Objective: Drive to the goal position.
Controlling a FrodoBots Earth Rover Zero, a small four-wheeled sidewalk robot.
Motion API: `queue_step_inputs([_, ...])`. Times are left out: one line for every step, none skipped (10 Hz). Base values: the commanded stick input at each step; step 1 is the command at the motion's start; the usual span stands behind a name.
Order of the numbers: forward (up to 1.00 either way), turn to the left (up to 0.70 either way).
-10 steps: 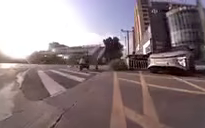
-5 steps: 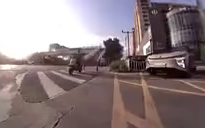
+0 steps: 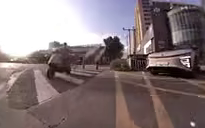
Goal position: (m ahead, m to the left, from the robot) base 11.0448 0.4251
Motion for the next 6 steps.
queue_step_inputs([0.7,0.0])
queue_step_inputs([0.7,0.0])
queue_step_inputs([0.7,0.0])
queue_step_inputs([0.7,0.0])
queue_step_inputs([0.7,0.0])
queue_step_inputs([0.7,0.0])
